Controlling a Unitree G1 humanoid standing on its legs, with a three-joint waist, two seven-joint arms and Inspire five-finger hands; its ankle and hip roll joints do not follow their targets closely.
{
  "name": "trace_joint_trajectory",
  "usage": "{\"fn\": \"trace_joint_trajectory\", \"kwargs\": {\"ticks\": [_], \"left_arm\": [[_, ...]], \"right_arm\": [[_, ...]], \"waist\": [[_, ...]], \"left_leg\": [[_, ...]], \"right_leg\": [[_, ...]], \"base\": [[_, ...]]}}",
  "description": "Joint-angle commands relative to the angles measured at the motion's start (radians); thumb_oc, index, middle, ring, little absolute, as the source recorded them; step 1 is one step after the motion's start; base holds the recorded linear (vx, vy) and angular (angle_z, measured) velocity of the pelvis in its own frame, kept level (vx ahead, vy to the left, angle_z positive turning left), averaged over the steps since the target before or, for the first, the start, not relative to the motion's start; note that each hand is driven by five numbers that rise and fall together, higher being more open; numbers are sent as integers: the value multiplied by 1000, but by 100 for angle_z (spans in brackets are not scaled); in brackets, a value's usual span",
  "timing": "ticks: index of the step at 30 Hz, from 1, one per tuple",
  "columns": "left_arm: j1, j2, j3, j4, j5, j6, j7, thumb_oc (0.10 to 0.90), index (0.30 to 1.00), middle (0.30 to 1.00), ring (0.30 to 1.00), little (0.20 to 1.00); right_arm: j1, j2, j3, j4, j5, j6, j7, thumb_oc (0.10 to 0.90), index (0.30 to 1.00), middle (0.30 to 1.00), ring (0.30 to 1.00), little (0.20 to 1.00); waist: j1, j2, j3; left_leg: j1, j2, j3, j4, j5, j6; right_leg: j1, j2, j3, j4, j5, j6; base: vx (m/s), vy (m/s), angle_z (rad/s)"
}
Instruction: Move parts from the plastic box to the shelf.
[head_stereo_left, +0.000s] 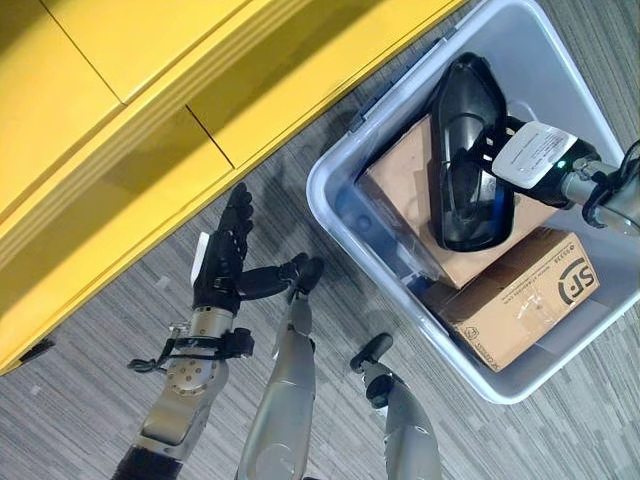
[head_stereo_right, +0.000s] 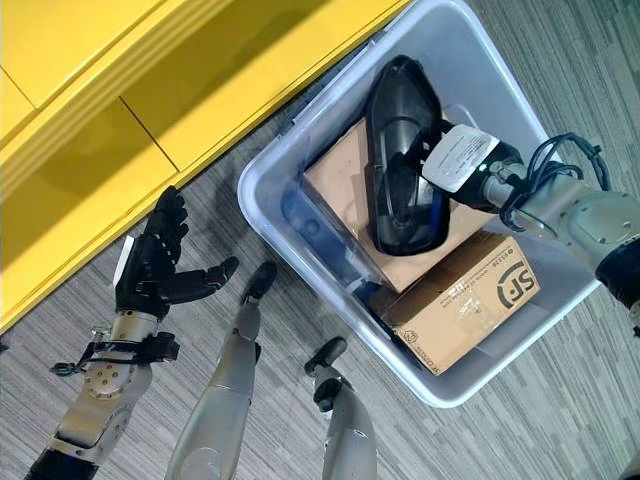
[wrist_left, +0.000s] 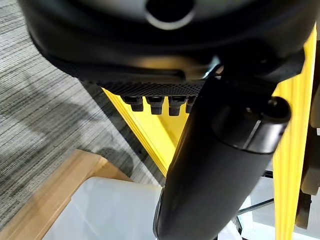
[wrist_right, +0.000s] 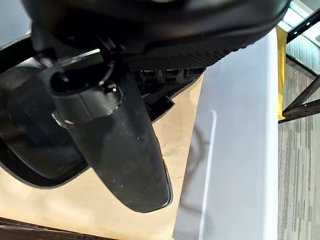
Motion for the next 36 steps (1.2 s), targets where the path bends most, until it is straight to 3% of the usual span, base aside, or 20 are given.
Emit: {"fn": "trace_joint_trajectory", "kwargs": {"ticks": [1,13,27,28,29,30,31,36], "left_arm": [[-54,23,55,-143,18,-106,8,900,1000,1000,1000,1000],[-48,-15,65,-155,10,-108,11,900,1000,1000,1000,1000],[-56,-28,58,-153,6,-122,27,900,1000,1000,1000,1000],[-57,-27,58,-152,6,-122,27,900,1000,1000,1000,1000],[-59,-31,56,-155,4,-124,28,900,1000,1000,1000,1000],[-60,-28,53,-156,3,-124,27,900,1000,1000,1000,1000],[-58,-30,53,-156,3,-126,28,900,1000,1000,1000,1000],[-59,-36,48,-157,2,-128,33,900,1000,1000,1000,1000]], "right_arm": [[-70,87,99,52,-40,-10,53,900,1000,1000,1000,1000],[-1,159,99,60,-41,-19,63,900,1000,1000,1000,1000],[61,279,47,145,-44,4,37,900,1000,1000,1000,1000],[63,281,45,149,-45,4,34,824,893,893,893,893],[76,300,37,175,-47,13,32,631,624,624,624,624],[82,315,30,193,-53,17,23,476,407,407,407,407],[88,322,25,195,-52,18,24,400,300,300,300,300],[116,361,-7,213,-57,31,6,400,300,300,300,300]], "waist": [[37,1,64],[20,30,64],[31,70,64],[31,70,64],[34,79,64],[36,83,64],[37,87,64],[39,105,64]], "left_leg": [[-45,-61,62,-7,-37,-21],[-65,-63,52,-6,-36,-17],[-132,-84,37,9,-32,-17],[-133,-84,36,10,-33,-17],[-146,-88,35,14,-33,-17],[-156,-90,32,20,-34,-17],[-162,-91,31,22,-34,-17],[-186,-98,26,32,-33,-17]], "right_leg": [[497,142,-64,-474,117,31],[481,152,-65,-474,104,26],[445,161,-90,-460,70,15],[444,161,-91,-459,69,15],[434,163,-93,-456,59,12],[425,163,-95,-450,52,10],[420,163,-96,-448,49,8],[397,165,-101,-432,33,4]], "base": [[-7,0,11],[-5,1,2],[-5,-5,3],[0,0,0],[0,0,0],[0,0,0],[-14,9,4],[-7,8,3]]}}
